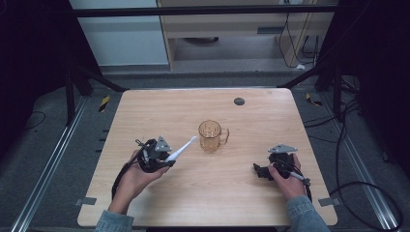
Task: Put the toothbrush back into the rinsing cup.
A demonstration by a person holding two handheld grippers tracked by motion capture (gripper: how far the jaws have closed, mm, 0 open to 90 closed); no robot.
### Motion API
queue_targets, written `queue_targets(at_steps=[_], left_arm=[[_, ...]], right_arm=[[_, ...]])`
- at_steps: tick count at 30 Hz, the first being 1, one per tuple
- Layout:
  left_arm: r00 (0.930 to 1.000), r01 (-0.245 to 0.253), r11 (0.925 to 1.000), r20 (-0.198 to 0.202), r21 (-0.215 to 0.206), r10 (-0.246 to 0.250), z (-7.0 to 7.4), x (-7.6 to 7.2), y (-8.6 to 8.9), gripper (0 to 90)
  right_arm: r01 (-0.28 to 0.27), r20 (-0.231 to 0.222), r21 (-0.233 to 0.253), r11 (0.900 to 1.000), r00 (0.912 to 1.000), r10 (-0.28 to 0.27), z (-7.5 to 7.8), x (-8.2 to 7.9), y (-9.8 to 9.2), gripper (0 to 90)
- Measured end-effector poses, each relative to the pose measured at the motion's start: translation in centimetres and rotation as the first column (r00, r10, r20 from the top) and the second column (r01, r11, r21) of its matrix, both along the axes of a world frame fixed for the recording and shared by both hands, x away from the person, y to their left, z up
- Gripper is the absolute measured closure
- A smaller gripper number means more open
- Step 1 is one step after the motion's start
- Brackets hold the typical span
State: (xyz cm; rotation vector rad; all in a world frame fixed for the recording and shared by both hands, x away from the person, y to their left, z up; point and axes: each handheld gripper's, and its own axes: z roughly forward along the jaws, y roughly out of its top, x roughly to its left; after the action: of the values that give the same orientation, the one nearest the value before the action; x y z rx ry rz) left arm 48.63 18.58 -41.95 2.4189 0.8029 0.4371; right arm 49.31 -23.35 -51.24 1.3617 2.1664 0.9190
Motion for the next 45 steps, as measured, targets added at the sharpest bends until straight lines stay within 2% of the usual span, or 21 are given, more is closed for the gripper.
queue_targets(at_steps=[8, 9, 11, 23, 27, 32, 33, 37, 43, 45], left_arm=[[0.9995, -0.012, 0.9996, 0.030, -0.024, 0.013, 1.4, 0.0, -0.7, 66.6], [0.9994, -0.014, 0.9996, 0.031, -0.024, 0.015, 1.5, 0.1, -0.9, 66.5], [0.9993, -0.022, 0.9995, 0.030, -0.021, 0.023, 1.9, 0.4, -1.2, 66.5], [0.9975, -0.055, 0.9981, 0.043, -0.030, 0.056, 4.3, 2.5, -4.1, 66.5], [0.9969, -0.052, 0.9973, 0.057, -0.052, 0.055, 5.1, 2.9, -4.7, 66.6], [0.9956, -0.047, 0.9937, 0.076, -0.102, 0.055, 5.7, 3.6, -5.2, 66.5], [0.9951, -0.049, 0.9929, 0.080, -0.108, 0.058, 5.8, 3.7, -5.2, 66.6], [0.9921, -0.062, 0.9869, 0.099, -0.149, 0.077, 6.2, 3.9, -5.1, 66.6], [0.9883, -0.047, 0.9854, 0.136, -0.164, 0.069, 7.5, 3.9, -5.7, 66.6], [0.9866, -0.043, 0.9821, 0.147, -0.183, 0.071, 7.7, 4.1, -5.8, 66.5]], right_arm=[[0.005, -0.008, 0.012, 1.000, 1.0000, -0.005, 0.1, 0.0, 0.1, 0.3], [-0.007, 0.013, -0.014, 1.000, 0.9999, 0.007, -0.1, 0.1, -0.1, 0.3], [0.001, -0.004, 0.009, 1.000, 1.0000, -0.001, 0.0, 0.1, 0.0, 0.3], [-0.006, 0.001, 0.002, 1.000, 1.0000, 0.006, 0.0, 0.1, 0.0, 0.4], [-0.006, 0.002, 0.002, 1.000, 1.0000, 0.006, 0.0, 0.1, 0.0, 0.4], [-0.011, 0.004, -0.002, 1.000, 0.9999, 0.011, 0.0, 0.1, 0.0, 0.3], [-0.009, -0.007, 0.012, 1.000, 0.9999, 0.009, 0.1, 0.1, 0.0, 0.4], [-0.010, -0.006, 0.011, 1.000, 0.9999, 0.010, 0.0, 0.2, 0.1, 0.3], [-0.010, -0.007, 0.012, 1.000, 0.9999, 0.010, 0.1, 0.2, 0.1, 0.3], [-0.011, -0.007, 0.012, 1.000, 0.9999, 0.011, 0.1, 0.1, 0.1, 0.3]])
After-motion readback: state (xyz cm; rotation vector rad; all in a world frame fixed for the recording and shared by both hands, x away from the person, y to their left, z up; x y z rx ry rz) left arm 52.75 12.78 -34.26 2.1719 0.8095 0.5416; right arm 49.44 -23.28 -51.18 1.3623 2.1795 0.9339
